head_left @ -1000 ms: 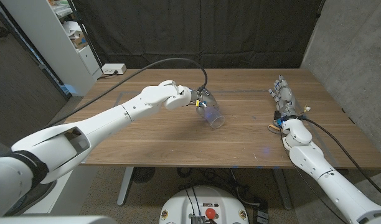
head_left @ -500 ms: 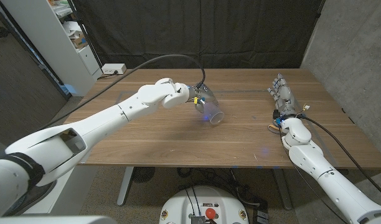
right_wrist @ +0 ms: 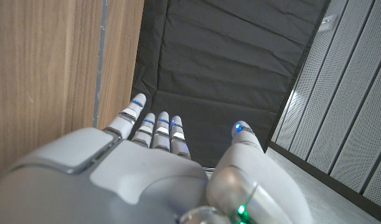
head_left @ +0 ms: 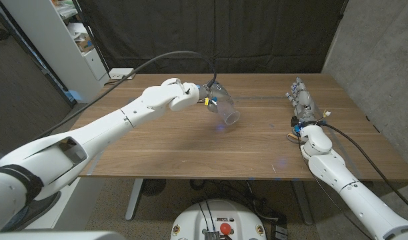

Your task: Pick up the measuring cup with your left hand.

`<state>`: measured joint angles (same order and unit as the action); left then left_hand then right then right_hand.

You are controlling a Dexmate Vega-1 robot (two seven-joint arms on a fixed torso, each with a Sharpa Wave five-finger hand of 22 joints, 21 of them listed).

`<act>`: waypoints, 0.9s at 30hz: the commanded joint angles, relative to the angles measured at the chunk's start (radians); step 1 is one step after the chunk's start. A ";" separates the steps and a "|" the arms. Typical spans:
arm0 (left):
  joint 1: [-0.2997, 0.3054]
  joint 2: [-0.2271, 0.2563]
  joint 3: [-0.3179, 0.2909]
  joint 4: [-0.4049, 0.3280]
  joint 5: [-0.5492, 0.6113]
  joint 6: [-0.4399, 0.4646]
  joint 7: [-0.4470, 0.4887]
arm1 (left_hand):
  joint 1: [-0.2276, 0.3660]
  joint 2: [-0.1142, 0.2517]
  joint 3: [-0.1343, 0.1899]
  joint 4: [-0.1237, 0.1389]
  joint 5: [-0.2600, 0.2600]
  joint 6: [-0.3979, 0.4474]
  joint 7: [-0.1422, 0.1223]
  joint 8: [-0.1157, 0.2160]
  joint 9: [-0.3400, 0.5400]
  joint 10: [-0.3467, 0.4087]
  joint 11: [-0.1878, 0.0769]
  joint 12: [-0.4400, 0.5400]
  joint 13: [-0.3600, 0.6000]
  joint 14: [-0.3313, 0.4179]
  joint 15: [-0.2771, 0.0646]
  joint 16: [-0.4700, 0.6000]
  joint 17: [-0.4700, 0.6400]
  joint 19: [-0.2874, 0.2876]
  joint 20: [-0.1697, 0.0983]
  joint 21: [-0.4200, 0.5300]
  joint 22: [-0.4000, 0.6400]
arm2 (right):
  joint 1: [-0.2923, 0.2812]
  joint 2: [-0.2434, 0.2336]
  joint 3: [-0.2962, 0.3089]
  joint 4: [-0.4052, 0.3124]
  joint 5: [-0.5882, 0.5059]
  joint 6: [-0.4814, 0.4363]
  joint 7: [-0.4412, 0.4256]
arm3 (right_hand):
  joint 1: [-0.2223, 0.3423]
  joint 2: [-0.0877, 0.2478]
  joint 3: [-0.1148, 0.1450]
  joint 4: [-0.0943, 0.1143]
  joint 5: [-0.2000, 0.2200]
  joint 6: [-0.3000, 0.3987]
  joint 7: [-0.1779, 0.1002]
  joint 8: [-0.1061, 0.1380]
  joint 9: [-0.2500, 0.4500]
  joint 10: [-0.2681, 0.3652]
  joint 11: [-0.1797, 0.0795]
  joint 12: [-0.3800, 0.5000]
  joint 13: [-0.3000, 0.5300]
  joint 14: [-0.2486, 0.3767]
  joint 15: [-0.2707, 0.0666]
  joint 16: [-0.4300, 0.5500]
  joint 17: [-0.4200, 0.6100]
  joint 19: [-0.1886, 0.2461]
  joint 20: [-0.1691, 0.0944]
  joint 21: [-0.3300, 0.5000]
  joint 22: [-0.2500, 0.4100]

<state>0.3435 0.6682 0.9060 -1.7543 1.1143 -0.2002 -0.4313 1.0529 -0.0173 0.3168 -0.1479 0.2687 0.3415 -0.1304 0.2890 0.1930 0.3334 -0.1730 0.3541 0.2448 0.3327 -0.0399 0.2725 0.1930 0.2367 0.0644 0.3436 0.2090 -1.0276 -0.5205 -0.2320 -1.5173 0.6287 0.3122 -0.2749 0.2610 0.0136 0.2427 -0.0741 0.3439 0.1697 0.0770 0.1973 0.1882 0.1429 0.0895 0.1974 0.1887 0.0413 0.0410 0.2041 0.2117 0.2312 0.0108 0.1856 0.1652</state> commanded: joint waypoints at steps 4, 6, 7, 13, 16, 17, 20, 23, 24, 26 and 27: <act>0.036 0.034 -0.049 -0.063 -0.011 0.005 0.039 | 0.004 0.008 0.003 0.005 0.004 0.009 0.002 -0.001 0.002 0.005 -0.001 -0.007 0.003 -0.002 -0.076 -0.005 0.002 0.002 -0.007 -0.002 0.003 | -0.019 0.001 -0.002 -0.047 -0.023 -0.006 -0.031 | -0.002 0.001 0.000 0.004 0.000 0.004 0.001 0.001 0.002 0.005 0.003 0.001 0.002 0.010 -0.001 0.006 0.002 -0.001 0.001 0.004 0.005; 0.041 0.040 -0.054 -0.077 -0.008 0.005 0.037 | 0.003 0.009 0.003 0.006 0.004 0.009 0.000 -0.002 0.002 0.005 -0.001 -0.008 0.004 -0.001 -0.077 -0.005 0.002 0.002 -0.008 -0.002 0.003 | -0.025 0.000 -0.001 -0.056 -0.025 -0.006 -0.035 | -0.002 0.001 -0.001 0.004 0.000 0.004 0.001 0.001 0.002 0.005 0.001 0.001 0.002 0.011 -0.001 0.006 0.002 -0.001 0.002 0.004 0.005; 0.048 0.046 -0.060 -0.089 -0.007 0.007 0.038 | 0.003 0.008 0.003 0.006 0.004 0.009 0.001 -0.002 0.002 0.006 -0.001 -0.008 0.004 -0.001 -0.076 -0.006 0.002 0.002 -0.008 -0.002 0.002 | -0.031 -0.001 0.000 -0.066 -0.029 -0.006 -0.041 | -0.002 0.001 -0.001 0.004 0.000 0.004 0.001 0.001 0.002 0.005 0.001 0.001 0.003 0.011 -0.001 0.006 0.002 -0.001 0.002 0.004 0.005; 0.069 0.060 -0.085 -0.110 -0.010 0.009 0.060 | 0.003 0.009 0.003 0.006 0.004 0.005 -0.002 -0.005 0.002 0.003 -0.007 -0.011 0.005 -0.001 -0.078 -0.008 0.002 0.002 -0.011 -0.002 0.002 | -0.049 -0.005 0.000 -0.096 -0.041 -0.013 -0.057 | -0.002 0.000 -0.001 0.003 -0.001 0.004 0.001 0.000 0.002 0.005 0.001 0.001 0.003 0.010 -0.001 0.006 0.002 -0.002 0.002 0.004 0.005; 0.077 0.063 -0.099 -0.114 -0.023 0.010 0.066 | 0.002 0.009 0.003 0.006 0.003 0.003 -0.002 -0.007 0.002 0.004 -0.007 -0.013 0.006 -0.001 -0.077 -0.010 0.002 0.001 -0.012 -0.002 0.001 | -0.058 -0.005 0.001 -0.109 -0.045 -0.018 -0.066 | -0.001 0.000 -0.001 0.003 -0.001 0.004 0.001 0.000 0.002 0.005 0.001 0.001 0.003 0.010 -0.001 0.005 0.002 -0.001 0.002 0.004 0.005; 0.079 0.065 -0.102 -0.117 -0.020 0.009 0.071 | 0.002 0.010 0.003 0.007 0.003 0.003 -0.003 -0.008 0.002 0.003 -0.005 -0.013 0.006 -0.001 -0.077 -0.010 0.002 0.001 -0.012 -0.002 0.001 | -0.061 -0.006 0.001 -0.114 -0.046 -0.021 -0.068 | -0.001 0.000 -0.001 0.003 -0.001 0.003 0.000 0.000 0.002 0.005 0.001 0.001 0.003 0.010 -0.001 0.005 0.002 -0.001 0.002 0.004 0.005; 0.083 0.066 -0.111 -0.123 -0.023 0.011 0.075 | 0.003 0.010 0.004 0.006 0.003 0.007 0.000 -0.007 0.002 0.005 -0.004 -0.013 0.006 0.000 -0.078 -0.011 0.002 0.000 -0.013 -0.002 0.001 | -0.072 -0.008 0.002 -0.128 -0.051 -0.025 -0.076 | -0.001 0.000 -0.002 0.002 -0.002 0.003 0.001 0.000 0.002 0.005 0.001 0.001 0.003 0.010 -0.001 0.005 0.002 -0.002 0.001 0.004 0.005; 0.087 0.069 -0.121 -0.136 -0.021 0.014 0.084 | 0.004 0.010 0.004 0.005 0.003 0.011 0.001 -0.006 0.002 0.006 0.000 -0.014 0.007 0.001 -0.077 -0.012 0.002 -0.001 -0.013 -0.003 0.001 | -0.084 -0.009 0.006 -0.140 -0.053 -0.026 -0.082 | -0.001 0.000 -0.002 0.002 -0.002 0.003 0.001 0.000 0.002 0.005 0.001 0.001 0.003 0.010 0.000 0.005 0.002 -0.001 0.001 0.004 0.005; 0.088 0.068 -0.121 -0.136 -0.020 0.013 0.084 | 0.004 0.010 0.004 0.005 0.003 0.011 0.001 -0.006 0.002 0.006 0.001 -0.015 0.007 0.001 -0.077 -0.012 0.002 -0.001 -0.013 -0.003 0.001 | -0.084 -0.009 0.006 -0.140 -0.053 -0.026 -0.082 | -0.001 0.000 -0.002 0.002 -0.002 0.003 0.000 0.000 0.002 0.005 0.001 0.001 0.003 0.010 0.000 0.005 0.002 -0.001 0.001 0.004 0.005; 0.094 0.070 -0.134 -0.154 -0.018 0.026 0.085 | 0.002 0.011 0.004 0.007 0.003 0.011 0.002 -0.007 0.002 0.005 0.002 -0.016 0.007 0.000 -0.075 -0.013 0.002 -0.002 -0.012 -0.003 0.000 | -0.095 -0.010 0.009 -0.150 -0.054 -0.025 -0.086 | -0.001 0.000 -0.002 0.002 -0.002 0.004 0.000 0.001 0.002 0.005 0.000 0.001 0.003 0.010 -0.001 0.005 0.002 -0.002 0.001 0.004 0.005; 0.097 0.070 -0.140 -0.156 -0.027 0.026 0.091 | 0.003 0.011 0.004 0.006 0.003 0.011 0.001 -0.007 0.002 0.006 0.002 -0.016 0.007 0.000 -0.075 -0.013 0.002 -0.001 -0.013 -0.003 0.000 | -0.099 -0.010 0.011 -0.153 -0.054 -0.024 -0.087 | -0.001 0.000 -0.002 0.002 -0.002 0.004 0.001 0.000 0.002 0.005 0.000 0.001 0.003 0.011 -0.001 0.005 0.002 -0.001 0.002 0.004 0.005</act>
<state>0.4154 0.7275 0.8097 -1.8660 1.0975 -0.1912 -0.3643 1.0549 -0.0174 0.3200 -0.1448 0.2669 0.3412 -0.1305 0.2843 0.1929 0.3354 -0.1751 0.3425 0.2493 0.3327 -0.0399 0.2623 0.1929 0.2354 0.0551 0.3437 0.2092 -1.0890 -0.5259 -0.2305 -1.6265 0.5855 0.2930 -0.3398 0.2610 0.0136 0.2428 -0.0742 0.3439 0.1696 0.0769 0.1973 0.1883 0.1428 0.0895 0.1974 0.1885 0.0412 0.0410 0.2041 0.2115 0.2312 0.0108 0.1856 0.1652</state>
